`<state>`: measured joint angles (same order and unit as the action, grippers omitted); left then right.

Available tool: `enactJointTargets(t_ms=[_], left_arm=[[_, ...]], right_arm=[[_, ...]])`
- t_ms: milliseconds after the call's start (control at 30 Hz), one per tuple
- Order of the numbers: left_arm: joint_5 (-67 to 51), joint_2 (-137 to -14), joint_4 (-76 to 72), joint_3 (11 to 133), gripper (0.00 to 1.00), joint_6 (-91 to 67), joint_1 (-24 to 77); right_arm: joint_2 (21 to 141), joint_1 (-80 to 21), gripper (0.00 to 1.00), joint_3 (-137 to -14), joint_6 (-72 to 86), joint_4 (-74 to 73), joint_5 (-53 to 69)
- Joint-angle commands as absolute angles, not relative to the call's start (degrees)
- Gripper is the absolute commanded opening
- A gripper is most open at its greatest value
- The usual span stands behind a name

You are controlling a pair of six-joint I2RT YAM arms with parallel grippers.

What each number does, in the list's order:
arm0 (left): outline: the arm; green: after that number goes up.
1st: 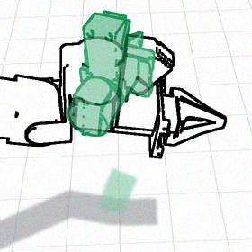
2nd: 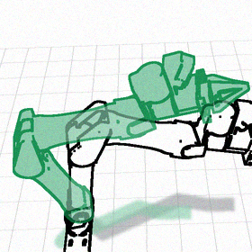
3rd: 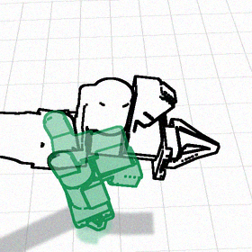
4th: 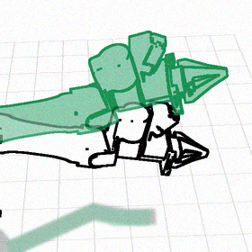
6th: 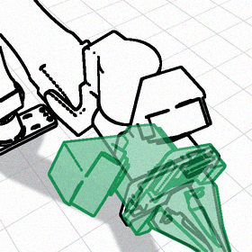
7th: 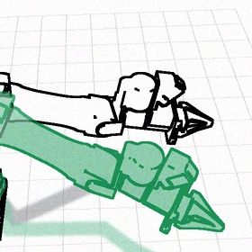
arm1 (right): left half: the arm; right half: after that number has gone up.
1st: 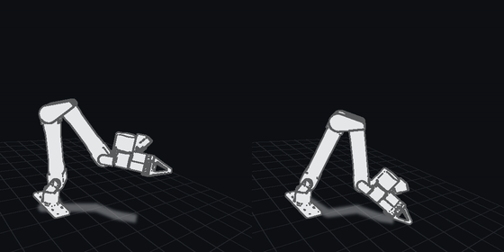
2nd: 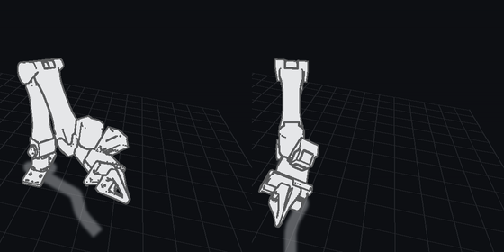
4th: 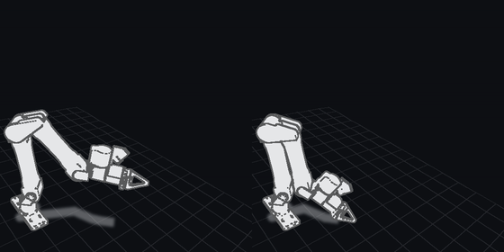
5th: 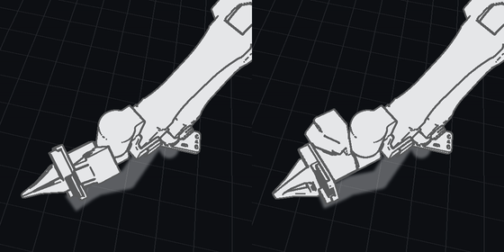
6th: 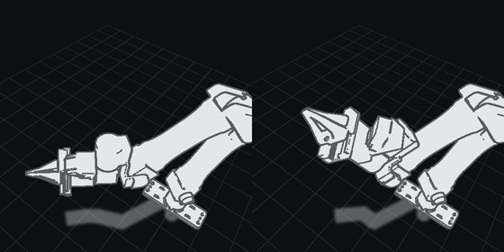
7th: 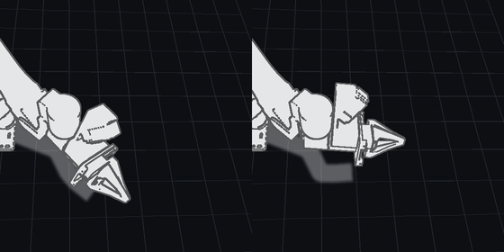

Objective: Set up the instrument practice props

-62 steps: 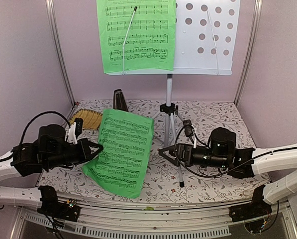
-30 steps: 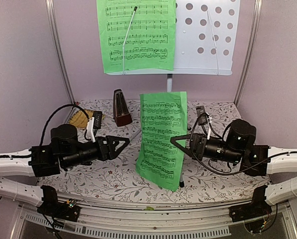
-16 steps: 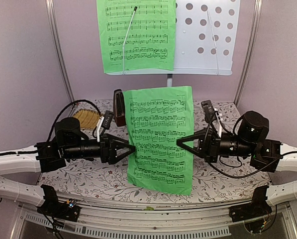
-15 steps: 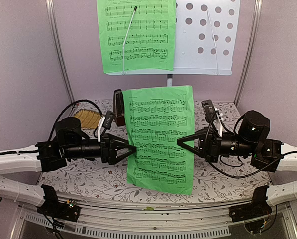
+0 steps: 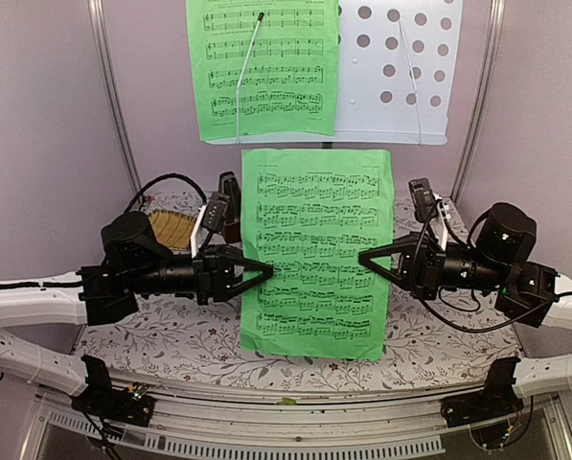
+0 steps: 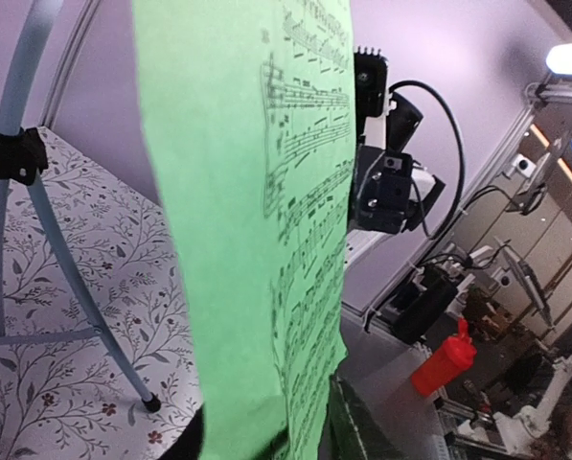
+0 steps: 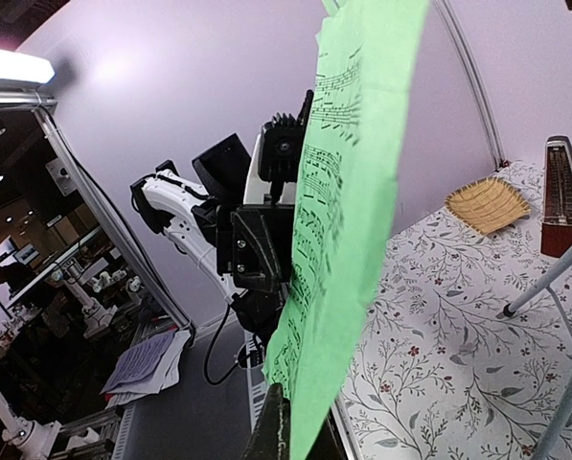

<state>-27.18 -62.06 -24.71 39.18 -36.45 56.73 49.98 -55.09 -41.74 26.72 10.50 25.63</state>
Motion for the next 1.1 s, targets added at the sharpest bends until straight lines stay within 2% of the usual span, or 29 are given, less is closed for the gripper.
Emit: enactJointTargets(t_ms=[0, 100, 233, 400, 500, 600, 700, 1067], left_arm=[[-25.99, -62.63, -27.50, 42.64, 0.23, -37.31, 58.22], [-24.25, -63.38, -25.56, 44.94, 0.09, -37.15, 59.05], [-20.74, -64.02, -21.32, 47.95, 0.00, -35.70, 60.14], [-16.51, -64.40, -14.58, 52.87, 0.00, -31.29, 61.95], [-14.98, -64.51, -10.32, 56.49, 0.00, -28.27, 62.69], [-14.56, -64.95, -6.10, 60.53, 0.00, -25.63, 62.80], [-15.07, -66.23, -1.85, 65.36, 0.00, -23.11, 63.03], [-10.13, -74.80, 9.03, 85.86, 0.00, -22.40, 63.11]], right_arm=[[48.27, -54.09, 0.00, -44.08, 26.45, 9.63, 26.89], [47.97, -54.00, 0.00, -44.55, 26.01, 9.02, 26.75], [47.67, -54.00, 0.00, -45.40, 24.44, 6.57, 25.00], [47.17, -54.04, 0.00, -47.76, 22.17, 2.09, 20.60], [46.33, -53.97, 0.11, -49.48, 20.70, -1.26, 16.48], [45.26, -53.98, 0.32, -51.09, 19.69, -4.41, 11.57], [44.94, -53.97, 0.40, -54.03, 18.85, -8.30, 5.70], [45.26, -54.02, 0.44, -62.87, 20.54, -15.40, -7.44]])
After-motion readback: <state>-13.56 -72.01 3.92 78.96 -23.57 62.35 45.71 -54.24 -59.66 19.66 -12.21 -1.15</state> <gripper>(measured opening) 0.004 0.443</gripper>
